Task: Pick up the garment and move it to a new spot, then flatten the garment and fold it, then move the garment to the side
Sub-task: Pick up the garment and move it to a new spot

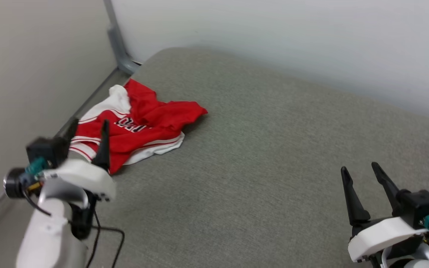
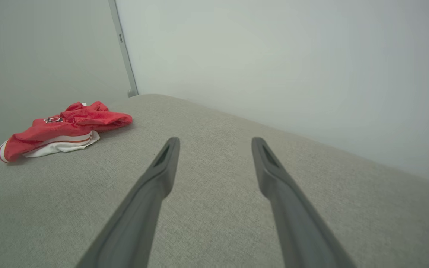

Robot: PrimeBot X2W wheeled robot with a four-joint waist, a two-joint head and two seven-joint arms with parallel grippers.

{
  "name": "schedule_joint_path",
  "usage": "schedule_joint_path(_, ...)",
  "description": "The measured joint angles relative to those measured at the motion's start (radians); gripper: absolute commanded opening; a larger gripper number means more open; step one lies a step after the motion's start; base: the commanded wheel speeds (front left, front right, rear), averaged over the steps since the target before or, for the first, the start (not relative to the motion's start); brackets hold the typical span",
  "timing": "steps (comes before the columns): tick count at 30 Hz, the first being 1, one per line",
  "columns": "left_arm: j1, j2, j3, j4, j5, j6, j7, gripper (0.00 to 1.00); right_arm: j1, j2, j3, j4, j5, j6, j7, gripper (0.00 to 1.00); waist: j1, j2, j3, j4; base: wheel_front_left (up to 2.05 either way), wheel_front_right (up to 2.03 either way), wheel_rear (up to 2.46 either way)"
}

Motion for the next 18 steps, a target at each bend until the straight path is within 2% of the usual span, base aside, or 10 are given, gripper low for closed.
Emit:
schedule_joint_path(9, -0.273, 0.143, -0.009, 0.152, -0.140, -0.014, 0.229, 1.00, -0.056, 0.000, 0.001, -0.033, -0.036, 0.000, 0.034, 1.00, 0.0000, 0.0000, 0.108, -0.105, 0.00, 0.00, 0.00)
schedule_joint_path(15, -0.402, 0.278, -0.099, 0.274, -0.269, -0.014, 0.430, 1.00, -0.100, 0.000, -0.003, -0.058, -0.066, 0.000, 0.043, 1.00, 0.0002, 0.0000, 0.202, -0.174, 0.00, 0.00, 0.00)
schedule_joint_path(18, -0.443, 0.323, -0.137, 0.344, -0.326, -0.014, 0.529, 1.00, -0.115, 0.000, -0.004, -0.064, -0.071, 0.000, 0.044, 1.00, 0.0002, 0.0000, 0.248, -0.205, 0.00, 0.00, 0.00)
